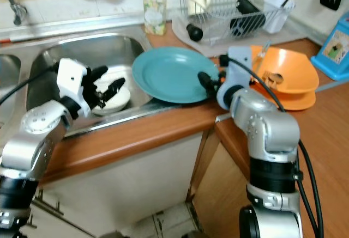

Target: Kitchen organization

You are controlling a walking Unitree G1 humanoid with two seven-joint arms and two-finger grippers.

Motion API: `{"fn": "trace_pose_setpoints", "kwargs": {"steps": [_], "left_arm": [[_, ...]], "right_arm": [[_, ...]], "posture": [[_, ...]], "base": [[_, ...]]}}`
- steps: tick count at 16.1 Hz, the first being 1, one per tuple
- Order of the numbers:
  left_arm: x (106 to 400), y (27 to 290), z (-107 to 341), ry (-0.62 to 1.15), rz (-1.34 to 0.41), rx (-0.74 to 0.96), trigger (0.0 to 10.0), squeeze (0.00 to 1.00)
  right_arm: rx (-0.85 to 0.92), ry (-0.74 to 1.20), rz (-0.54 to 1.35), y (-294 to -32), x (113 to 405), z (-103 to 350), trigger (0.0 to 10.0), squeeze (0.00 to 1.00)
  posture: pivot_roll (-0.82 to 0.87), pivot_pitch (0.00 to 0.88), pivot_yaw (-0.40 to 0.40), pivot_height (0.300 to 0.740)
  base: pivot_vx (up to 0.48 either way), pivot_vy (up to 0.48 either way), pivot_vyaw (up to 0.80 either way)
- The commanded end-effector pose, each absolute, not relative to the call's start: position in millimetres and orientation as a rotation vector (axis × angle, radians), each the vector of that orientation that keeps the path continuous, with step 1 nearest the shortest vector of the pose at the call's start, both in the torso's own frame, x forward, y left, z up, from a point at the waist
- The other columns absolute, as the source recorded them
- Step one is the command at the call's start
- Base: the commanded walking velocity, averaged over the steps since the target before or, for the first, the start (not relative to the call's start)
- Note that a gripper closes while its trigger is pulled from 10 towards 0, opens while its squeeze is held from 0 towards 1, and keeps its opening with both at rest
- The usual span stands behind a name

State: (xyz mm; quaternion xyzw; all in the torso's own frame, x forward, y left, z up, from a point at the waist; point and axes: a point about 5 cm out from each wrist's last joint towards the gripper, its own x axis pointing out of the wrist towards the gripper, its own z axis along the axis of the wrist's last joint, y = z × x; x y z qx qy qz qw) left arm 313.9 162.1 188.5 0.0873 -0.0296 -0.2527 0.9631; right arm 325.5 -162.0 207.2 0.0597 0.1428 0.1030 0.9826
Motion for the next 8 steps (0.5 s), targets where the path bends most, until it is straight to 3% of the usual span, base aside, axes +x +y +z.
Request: {"fn": "trace_pose_setpoints", "kwargs": {"steps": [1,3,4,5,8], "left_arm": [[309.9,160.3,191.2,-0.059,-0.539,0.178,10.0,1.00],[302.1,150.4,190.4,-0.046,-0.603,0.217,10.0,1.00],[301.9,149.5,190.9,-0.045,-0.602,0.212,10.0,0.09],[301.7,147.6,190.7,-0.037,-0.603,0.209,10.0,0.00],[301.4,141.1,190.2,-0.018,-0.634,0.236,10.0,0.00]], "right_arm": [[0.131,0.294,0.193,-164.1,325.5,208.8,10.0,1.00],[0.156,0.327,0.124,-171.1,326.4,205.7,10.0,1.00],[0.156,0.333,0.110,-172.5,326.8,205.0,10.0,0.25],[0.165,0.349,0.095,-173.4,326.9,203.0,10.0,0.00],[0.194,0.370,0.109,-170.3,323.6,199.9,10.0,0.00]], "posture": [[-0.07,0.000,0.004,0.740],[-0.07,0.000,0.002,0.740],[-0.07,0.000,0.006,0.740],[-0.07,0.000,0.023,0.740],[-0.04,0.000,0.027,0.740]], "base": [[0.000,0.000,0.00],[0.000,0.000,0.00],[0.000,0.000,0.00],[0.000,0.000,0.00],[0.000,0.000,0.00]]}}
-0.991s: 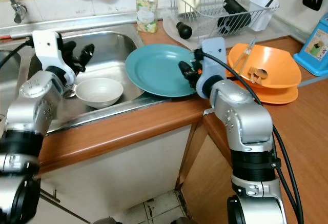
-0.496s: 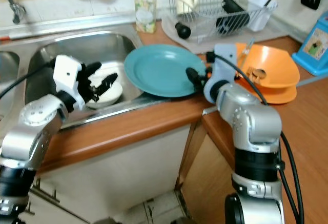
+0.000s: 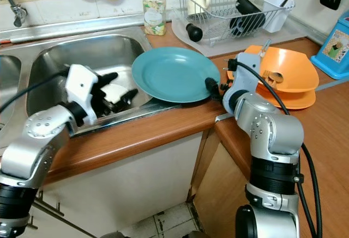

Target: Kitchen organization

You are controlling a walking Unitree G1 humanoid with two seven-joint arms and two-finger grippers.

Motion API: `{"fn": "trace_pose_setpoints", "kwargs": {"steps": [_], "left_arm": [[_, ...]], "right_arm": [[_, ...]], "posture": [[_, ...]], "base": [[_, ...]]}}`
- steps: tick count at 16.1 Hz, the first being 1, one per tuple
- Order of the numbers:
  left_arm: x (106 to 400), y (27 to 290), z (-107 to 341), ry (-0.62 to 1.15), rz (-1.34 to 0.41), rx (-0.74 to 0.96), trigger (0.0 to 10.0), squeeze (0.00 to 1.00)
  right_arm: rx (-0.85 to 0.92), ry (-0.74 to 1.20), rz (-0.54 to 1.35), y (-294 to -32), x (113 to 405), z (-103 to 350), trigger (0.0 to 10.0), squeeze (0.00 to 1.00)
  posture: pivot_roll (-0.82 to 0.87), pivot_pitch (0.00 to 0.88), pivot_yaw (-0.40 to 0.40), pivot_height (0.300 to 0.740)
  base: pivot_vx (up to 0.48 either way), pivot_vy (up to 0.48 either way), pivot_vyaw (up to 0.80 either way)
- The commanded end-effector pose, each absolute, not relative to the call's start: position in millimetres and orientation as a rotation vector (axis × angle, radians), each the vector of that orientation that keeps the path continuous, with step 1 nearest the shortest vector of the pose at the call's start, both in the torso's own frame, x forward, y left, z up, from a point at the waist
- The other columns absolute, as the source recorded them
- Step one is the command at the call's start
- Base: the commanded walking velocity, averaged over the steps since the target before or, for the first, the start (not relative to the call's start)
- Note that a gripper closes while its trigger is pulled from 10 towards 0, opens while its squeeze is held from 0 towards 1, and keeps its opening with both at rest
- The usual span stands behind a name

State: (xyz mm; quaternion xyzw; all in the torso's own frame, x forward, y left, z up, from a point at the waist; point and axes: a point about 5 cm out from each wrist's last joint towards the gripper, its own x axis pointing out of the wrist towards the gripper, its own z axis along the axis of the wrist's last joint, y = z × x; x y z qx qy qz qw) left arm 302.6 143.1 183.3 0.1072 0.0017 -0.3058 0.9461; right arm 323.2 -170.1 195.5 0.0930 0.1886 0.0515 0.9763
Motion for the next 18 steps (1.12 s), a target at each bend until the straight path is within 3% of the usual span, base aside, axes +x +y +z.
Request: {"fn": "trace_pose_setpoints", "kwargs": {"steps": [1,15,16,18], "left_arm": [[302.1,138.2,191.2,-0.020,-0.640,0.240,10.0,0.00],[299.0,135.1,181.9,0.007,-0.603,0.235,10.0,0.00],[299.1,134.9,181.3,0.009,-0.603,0.236,10.0,0.00],[299.6,135.8,180.4,0.013,-0.599,0.238,10.0,0.00]], "right_arm": [[0.195,0.392,0.099,-170.8,321.0,194.5,10.0,0.00],[0.094,0.362,0.060,-182.4,319.3,196.2,10.0,0.00],[0.114,0.362,0.066,-182.2,319.3,197.2,10.0,1.00],[0.144,0.361,0.083,-180.9,318.6,201.2,10.0,1.00]], "posture": [[-0.05,0.000,0.020,0.740],[-0.07,0.000,-0.001,0.740],[-0.07,0.000,-0.002,0.740],[-0.08,0.000,0.001,0.740]], "base": [[0.000,0.000,0.00],[0.000,0.000,0.00],[0.000,0.000,0.00],[0.000,0.000,0.00]]}}
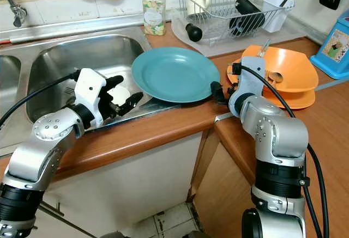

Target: Kitchen organization

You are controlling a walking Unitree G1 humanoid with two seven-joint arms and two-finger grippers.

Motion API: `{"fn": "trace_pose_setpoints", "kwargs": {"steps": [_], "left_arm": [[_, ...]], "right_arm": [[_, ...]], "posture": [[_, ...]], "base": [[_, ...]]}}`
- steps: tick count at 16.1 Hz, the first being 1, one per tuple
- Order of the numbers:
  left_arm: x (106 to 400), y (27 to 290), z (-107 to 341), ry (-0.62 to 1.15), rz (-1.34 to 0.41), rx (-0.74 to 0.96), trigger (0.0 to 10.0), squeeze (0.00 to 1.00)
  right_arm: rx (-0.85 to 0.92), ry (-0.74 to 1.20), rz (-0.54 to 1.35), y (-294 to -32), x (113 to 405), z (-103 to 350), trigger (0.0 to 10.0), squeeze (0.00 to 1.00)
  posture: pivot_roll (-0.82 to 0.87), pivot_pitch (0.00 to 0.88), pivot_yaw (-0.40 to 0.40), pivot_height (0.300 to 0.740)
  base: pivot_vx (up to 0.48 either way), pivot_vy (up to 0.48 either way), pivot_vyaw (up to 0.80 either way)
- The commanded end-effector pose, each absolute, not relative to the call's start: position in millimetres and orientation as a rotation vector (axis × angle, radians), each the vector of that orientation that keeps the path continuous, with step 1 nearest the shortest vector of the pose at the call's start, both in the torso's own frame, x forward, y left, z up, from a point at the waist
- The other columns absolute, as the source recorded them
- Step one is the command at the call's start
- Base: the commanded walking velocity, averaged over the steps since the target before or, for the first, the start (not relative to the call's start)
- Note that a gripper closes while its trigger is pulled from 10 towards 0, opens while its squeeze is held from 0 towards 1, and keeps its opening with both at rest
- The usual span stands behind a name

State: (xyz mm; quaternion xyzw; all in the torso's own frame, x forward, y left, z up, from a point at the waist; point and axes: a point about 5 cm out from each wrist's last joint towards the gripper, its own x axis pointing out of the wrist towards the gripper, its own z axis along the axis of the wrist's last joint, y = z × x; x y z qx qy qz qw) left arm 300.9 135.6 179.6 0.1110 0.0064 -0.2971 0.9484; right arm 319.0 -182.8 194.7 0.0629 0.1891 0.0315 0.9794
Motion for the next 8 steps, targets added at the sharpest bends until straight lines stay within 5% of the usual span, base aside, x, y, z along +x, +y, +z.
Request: {"fn": "trace_pose_setpoints", "kwargs": {"steps": [1,4,5,6,8], "left_arm": [[299.5,135.9,179.6,0.016,-0.598,0.239,10.0,0.00],[300.0,134.0,177.0,0.023,-0.602,0.246,10.0,0.00],[300.3,133.0,177.5,0.021,-0.604,0.243,10.0,0.00],[300.4,132.8,177.8,0.020,-0.605,0.242,10.0,0.00],[300.3,134.3,177.8,0.020,-0.605,0.244,10.0,0.00]], "right_arm": [[0.138,0.360,0.090,-181.4,317.5,202.3,10.0,1.00],[0.157,0.369,0.077,-182.9,316.2,201.1,10.0,1.00],[0.142,0.360,0.055,-185.2,316.9,200.6,10.0,0.24],[0.146,0.363,0.045,-186.3,317.1,199.5,10.0,0.00],[0.169,0.387,0.039,-186.7,317.3,195.8,10.0,0.00]], "posture": [[-0.08,0.000,0.000,0.740],[-0.08,0.000,-0.001,0.740],[-0.08,0.000,0.000,0.740],[-0.08,0.000,0.000,0.740],[-0.08,0.000,-0.003,0.740]], "base": [[0.000,0.000,0.00],[0.000,0.000,0.00],[0.000,0.000,0.00],[0.000,0.000,0.00],[0.000,0.000,0.00]]}}
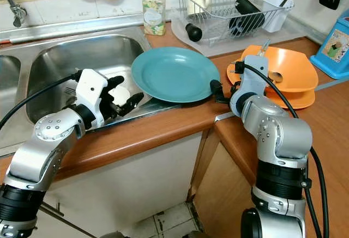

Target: Kitchen organization

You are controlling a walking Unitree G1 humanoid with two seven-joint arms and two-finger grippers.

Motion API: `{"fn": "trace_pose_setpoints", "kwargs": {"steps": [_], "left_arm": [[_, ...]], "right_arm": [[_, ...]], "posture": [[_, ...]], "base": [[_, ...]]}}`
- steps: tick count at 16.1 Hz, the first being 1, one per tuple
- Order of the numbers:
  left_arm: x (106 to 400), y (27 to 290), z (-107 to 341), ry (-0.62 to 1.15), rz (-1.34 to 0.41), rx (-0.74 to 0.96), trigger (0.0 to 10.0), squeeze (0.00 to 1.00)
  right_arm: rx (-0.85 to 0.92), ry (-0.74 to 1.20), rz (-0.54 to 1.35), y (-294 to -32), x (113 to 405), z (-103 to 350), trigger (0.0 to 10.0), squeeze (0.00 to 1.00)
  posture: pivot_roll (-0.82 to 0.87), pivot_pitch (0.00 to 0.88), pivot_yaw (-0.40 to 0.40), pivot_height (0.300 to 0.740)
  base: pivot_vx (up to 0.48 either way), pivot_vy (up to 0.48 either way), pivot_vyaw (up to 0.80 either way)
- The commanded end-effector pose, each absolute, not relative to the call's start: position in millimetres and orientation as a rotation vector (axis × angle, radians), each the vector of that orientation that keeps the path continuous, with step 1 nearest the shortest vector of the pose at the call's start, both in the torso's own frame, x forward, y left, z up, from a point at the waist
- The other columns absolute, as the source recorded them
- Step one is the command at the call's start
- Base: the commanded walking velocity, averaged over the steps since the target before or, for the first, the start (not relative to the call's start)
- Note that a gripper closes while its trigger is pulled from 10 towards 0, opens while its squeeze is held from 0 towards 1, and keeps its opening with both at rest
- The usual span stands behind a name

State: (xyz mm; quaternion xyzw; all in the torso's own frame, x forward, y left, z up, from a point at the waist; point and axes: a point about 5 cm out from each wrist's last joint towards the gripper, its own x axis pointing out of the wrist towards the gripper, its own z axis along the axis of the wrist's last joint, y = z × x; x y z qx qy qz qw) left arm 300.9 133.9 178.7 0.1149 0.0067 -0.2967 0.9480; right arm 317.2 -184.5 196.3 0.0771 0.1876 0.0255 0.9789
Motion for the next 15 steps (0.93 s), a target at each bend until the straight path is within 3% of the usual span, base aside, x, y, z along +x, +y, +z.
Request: {"fn": "trace_pose_setpoints", "kwargs": {"steps": [1,4,5,6,8,15], "left_arm": [[300.0,134.8,177.9,0.021,-0.606,0.243,10.0,0.00],[297.5,133.9,178.2,0.026,-0.629,0.221,10.0,0.00],[297.3,133.9,178.2,0.027,-0.631,0.220,10.0,0.00],[297.3,134.0,178.3,0.026,-0.631,0.219,10.0,0.00],[297.6,134.2,178.5,0.026,-0.632,0.219,10.0,0.00],[296.9,135.4,178.7,0.030,-0.634,0.213,10.0,0.00]], "right_arm": [[0.176,0.398,0.036,-186.9,317.5,194.5,10.0,0.00],[0.272,0.467,0.076,-183.2,316.9,187.0,10.0,0.00],[0.292,0.473,0.080,-182.5,316.6,185.8,9.2,0.00],[0.314,0.478,0.077,-182.6,316.5,184.0,4.4,0.00],[0.360,0.486,0.101,-180.0,317.4,183.3,0.0,0.00],[0.432,0.490,0.116,-177.8,319.4,184.8,0.0,0.00]], "posture": [[-0.08,0.000,-0.006,0.740],[-0.08,0.000,-0.008,0.740],[-0.08,0.000,-0.008,0.740],[-0.08,0.000,-0.008,0.740],[-0.07,0.000,-0.010,0.740],[-0.07,0.000,-0.010,0.740]], "base": [[0.000,0.000,0.00],[0.000,0.000,0.00],[0.000,0.000,0.00],[0.000,0.000,0.00],[0.000,0.000,0.00],[0.000,0.000,0.00]]}}
